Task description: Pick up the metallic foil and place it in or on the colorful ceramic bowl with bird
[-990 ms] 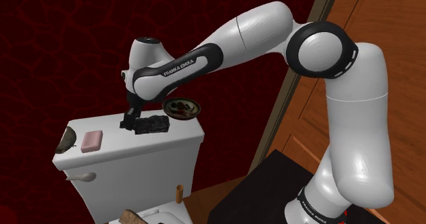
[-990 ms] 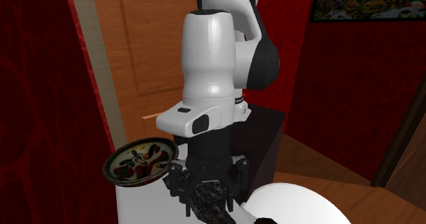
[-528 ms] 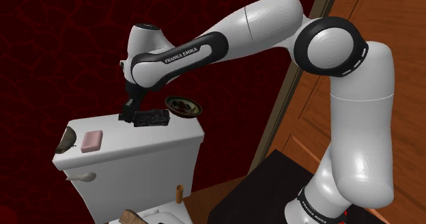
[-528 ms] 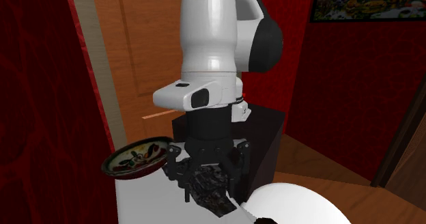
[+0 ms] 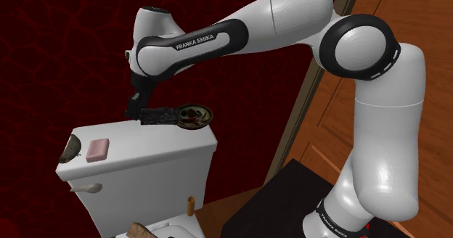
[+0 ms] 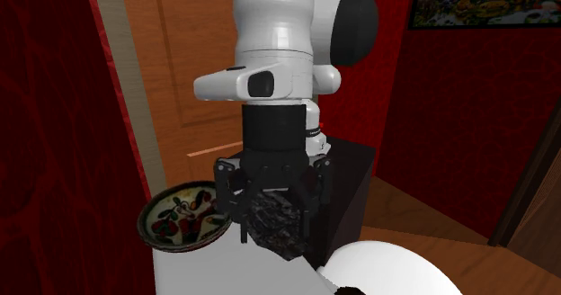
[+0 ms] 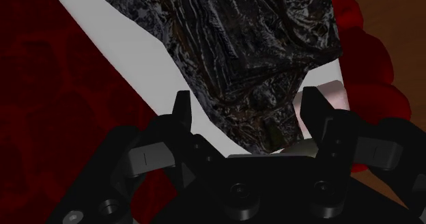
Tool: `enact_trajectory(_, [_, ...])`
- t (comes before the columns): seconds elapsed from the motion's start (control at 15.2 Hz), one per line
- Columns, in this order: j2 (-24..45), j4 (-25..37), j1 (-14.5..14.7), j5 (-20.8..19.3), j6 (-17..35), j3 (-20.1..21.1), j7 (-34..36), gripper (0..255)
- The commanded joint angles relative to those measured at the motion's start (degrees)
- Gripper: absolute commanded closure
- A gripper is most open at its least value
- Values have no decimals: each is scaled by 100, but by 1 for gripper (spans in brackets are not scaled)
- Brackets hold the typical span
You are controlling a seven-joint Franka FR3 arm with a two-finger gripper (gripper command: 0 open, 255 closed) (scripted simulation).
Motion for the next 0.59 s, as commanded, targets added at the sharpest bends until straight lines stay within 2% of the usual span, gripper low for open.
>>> enact_trajectory(0.0, [-53, -5, -6, 13, -48, 6, -4, 255])
enact_trajectory(0.53, [-673, -761, -818, 513, 59, -129, -1147, 255])
